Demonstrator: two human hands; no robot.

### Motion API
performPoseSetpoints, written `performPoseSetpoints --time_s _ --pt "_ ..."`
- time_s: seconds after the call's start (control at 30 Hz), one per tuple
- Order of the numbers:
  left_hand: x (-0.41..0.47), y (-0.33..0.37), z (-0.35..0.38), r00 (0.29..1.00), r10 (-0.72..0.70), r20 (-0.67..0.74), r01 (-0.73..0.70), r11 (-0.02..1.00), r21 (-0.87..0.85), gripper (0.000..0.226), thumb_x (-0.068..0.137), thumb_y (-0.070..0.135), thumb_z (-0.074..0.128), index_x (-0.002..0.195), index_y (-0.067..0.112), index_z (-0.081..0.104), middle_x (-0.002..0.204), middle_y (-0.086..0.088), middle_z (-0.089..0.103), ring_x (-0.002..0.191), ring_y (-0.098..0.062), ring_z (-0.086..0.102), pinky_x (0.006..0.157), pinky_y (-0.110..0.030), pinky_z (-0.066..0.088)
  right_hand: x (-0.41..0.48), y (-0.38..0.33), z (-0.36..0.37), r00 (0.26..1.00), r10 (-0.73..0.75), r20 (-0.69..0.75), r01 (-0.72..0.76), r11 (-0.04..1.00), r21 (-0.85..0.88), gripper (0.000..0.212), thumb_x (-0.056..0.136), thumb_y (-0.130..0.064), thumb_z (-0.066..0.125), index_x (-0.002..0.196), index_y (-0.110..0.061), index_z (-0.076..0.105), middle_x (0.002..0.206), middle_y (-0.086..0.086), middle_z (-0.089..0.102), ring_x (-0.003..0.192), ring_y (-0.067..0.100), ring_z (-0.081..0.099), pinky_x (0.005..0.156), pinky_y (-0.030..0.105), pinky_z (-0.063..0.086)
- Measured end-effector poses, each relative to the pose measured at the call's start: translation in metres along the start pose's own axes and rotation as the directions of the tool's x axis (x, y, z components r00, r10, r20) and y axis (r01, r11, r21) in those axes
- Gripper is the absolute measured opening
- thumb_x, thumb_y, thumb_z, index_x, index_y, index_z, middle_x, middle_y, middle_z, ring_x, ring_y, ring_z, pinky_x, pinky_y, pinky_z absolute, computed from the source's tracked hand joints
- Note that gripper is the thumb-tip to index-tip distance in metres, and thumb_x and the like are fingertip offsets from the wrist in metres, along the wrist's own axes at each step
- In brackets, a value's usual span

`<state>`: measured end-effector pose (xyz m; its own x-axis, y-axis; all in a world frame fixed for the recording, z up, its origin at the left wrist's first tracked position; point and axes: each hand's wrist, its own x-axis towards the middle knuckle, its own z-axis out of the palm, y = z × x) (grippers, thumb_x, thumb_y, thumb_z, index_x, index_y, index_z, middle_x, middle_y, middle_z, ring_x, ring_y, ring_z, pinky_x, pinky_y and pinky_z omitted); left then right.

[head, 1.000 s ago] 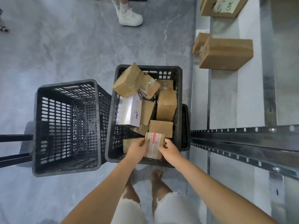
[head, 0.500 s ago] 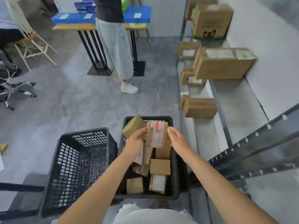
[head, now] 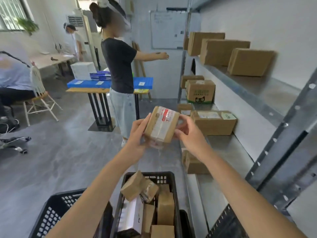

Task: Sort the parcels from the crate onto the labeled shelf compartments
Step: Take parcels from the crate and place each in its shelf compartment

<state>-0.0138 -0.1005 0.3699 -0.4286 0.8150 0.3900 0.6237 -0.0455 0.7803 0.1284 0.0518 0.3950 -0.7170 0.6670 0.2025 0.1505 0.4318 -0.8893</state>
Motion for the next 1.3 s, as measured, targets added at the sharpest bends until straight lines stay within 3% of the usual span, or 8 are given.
performPoseSetpoints --time_s 0.2,0.33,0.53,0.77,0.9,1.07,1.2,1.3 --pt "0.024 0.039 -0.026 0.995 0.077 -0.064 -0.083 0.992 -0.099 0.056 0.097 -0.005 0.051 0.147 0.016 0.036 0.127 0.004 0.041 0.115 0.014 0.045 0.092 -0.006 0.043 0.016 -0.036 -0.035 0.99 -0.142 0.012 0.142 0.99 -0.017 0.049 0.093 -0.035 0.065 0.138 -0.027 0.048 0.134 -0.009 0.052 0.122 0.001 0.05 0.101 0.025 0.046" --pt "0.032 0.055 -0.025 0.984 0.06 -0.165 -0.093 0.975 -0.203 0.049 0.099 0.003 0.05 0.144 0.018 0.04 0.13 0.005 0.053 0.112 0.015 0.051 0.084 -0.005 0.046 0.017 -0.053 -0.046 0.982 -0.189 -0.02 0.19 0.98 0.066 0.044 0.089 -0.041 0.067 0.128 -0.025 0.054 0.117 -0.018 0.064 0.103 -0.01 0.059 0.094 0.026 0.05" --pt "0.04 0.056 -0.023 0.951 0.032 -0.307 -0.142 0.928 -0.346 0.037 0.098 0.005 0.053 0.131 0.017 0.041 0.121 -0.007 0.063 0.105 -0.009 0.064 0.084 -0.02 0.052 0.017 -0.06 -0.049 0.97 -0.224 -0.1 0.234 0.966 0.107 0.033 0.09 -0.034 0.068 0.119 -0.023 0.058 0.106 -0.011 0.068 0.102 0.009 0.065 0.092 0.044 0.055" --pt "0.052 0.053 -0.023 0.914 -0.078 -0.398 -0.085 0.923 -0.375 0.013 0.1 0.016 0.055 0.111 0.022 0.054 0.105 -0.003 0.069 0.098 -0.02 0.068 0.078 -0.035 0.056 0.017 -0.055 -0.046 0.963 -0.232 -0.138 0.246 0.965 0.091 0.021 0.092 -0.034 0.067 0.11 -0.033 0.057 0.097 -0.007 0.068 0.095 0.012 0.066 0.084 0.038 0.057" --pt "0.051 0.057 -0.02 0.906 -0.156 -0.395 -0.031 0.903 -0.428 0.021 0.099 0.028 0.054 0.118 0.021 0.058 0.102 -0.002 0.074 0.093 -0.012 0.072 0.071 -0.025 0.057 0.015 -0.048 -0.045 0.968 -0.221 -0.122 0.239 0.958 0.159 0.026 0.101 -0.023 0.054 0.118 -0.042 0.059 0.105 0.007 0.069 0.102 0.02 0.068 0.086 0.04 0.059" --pt "0.048 0.068 -0.01 0.921 -0.199 -0.334 0.015 0.877 -0.48 0.047 0.088 0.048 0.054 0.124 0.019 0.054 0.1 0.004 0.075 0.093 -0.013 0.073 0.072 -0.03 0.061 0.01 -0.041 -0.048 0.98 -0.186 -0.071 0.196 0.967 0.163 0.039 0.104 -0.023 0.048 0.12 -0.059 0.051 0.11 -0.003 0.066 0.104 0.01 0.066 0.086 0.029 0.057" --pt "0.049 0.07 -0.009 0.929 -0.235 -0.286 0.058 0.855 -0.516 0.033 0.093 0.036 0.06 0.122 0.021 0.056 0.096 0.005 0.076 0.086 -0.009 0.074 0.062 -0.022 0.058 0.005 -0.038 -0.049 0.989 -0.144 -0.016 0.145 0.978 0.15 0.039 0.104 -0.03 0.047 0.125 -0.063 0.045 0.113 -0.009 0.063 0.102 0.0 0.063 0.073 0.016 0.054" --pt "0.051 0.067 -0.009 0.945 -0.242 -0.222 0.094 0.847 -0.523 0.046 0.091 0.035 0.064 0.133 0.029 0.047 0.111 -0.003 0.073 0.094 -0.014 0.073 0.068 -0.026 0.06 0.004 -0.034 -0.048 0.993 -0.115 -0.003 0.114 0.98 0.163 0.04 0.104 -0.038 0.044 0.13 -0.068 0.043 0.117 -0.014 0.063 0.113 0.008 0.062 0.092 0.035 0.053"
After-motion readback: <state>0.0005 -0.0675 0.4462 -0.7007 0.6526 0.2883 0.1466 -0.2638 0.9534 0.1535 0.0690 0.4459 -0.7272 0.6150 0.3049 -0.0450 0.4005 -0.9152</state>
